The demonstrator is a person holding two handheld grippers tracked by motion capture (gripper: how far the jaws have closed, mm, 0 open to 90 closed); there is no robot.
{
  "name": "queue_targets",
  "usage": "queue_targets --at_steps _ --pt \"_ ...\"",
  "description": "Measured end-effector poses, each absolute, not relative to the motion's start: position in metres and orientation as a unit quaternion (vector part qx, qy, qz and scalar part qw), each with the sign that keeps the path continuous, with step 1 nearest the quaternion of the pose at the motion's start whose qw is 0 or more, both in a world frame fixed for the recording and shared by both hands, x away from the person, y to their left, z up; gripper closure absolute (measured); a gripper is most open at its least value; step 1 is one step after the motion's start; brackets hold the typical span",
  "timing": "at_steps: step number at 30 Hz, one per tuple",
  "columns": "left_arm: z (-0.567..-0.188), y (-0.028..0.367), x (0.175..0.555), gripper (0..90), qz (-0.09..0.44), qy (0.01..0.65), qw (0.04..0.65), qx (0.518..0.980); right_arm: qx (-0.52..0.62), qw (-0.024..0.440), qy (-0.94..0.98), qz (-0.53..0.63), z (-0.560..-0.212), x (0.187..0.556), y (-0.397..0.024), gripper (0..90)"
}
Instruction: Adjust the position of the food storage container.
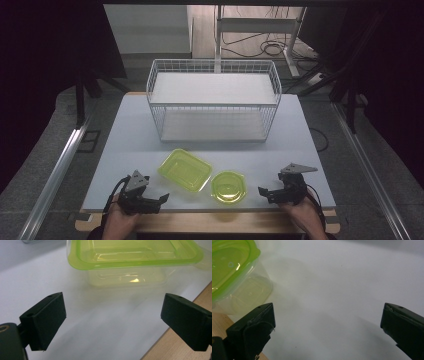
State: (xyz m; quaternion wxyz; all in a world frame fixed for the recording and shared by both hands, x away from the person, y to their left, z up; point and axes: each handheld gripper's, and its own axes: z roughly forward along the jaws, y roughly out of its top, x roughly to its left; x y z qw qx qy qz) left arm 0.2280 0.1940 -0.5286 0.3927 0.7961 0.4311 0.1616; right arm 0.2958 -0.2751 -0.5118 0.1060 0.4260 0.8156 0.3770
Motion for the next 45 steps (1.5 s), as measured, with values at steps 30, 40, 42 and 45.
queue_targets --at_steps 30,40,42,45 --pt "-0.529 0.184 0.226 5.3 0.178 0.401 0.382 0.814 0.428 0.121 0.804 0.395 -0.494 0.288 -0.271 33.2" --pt "-0.530 0.184 0.226 5.2 0.183 0.400 0.381 0.813 0.399 0.110 0.822 0.391 -0.483 0.284 -0.260 57.5" --pt "-0.530 0.184 0.227 5.1 0.183 0.401 0.380 0.813 0.397 0.109 0.823 0.391 -0.481 0.284 -0.259 59.6" --pt "-0.530 0.185 0.227 5.1 0.184 0.401 0.380 0.813 0.389 0.108 0.827 0.392 -0.477 0.284 -0.258 68.4"
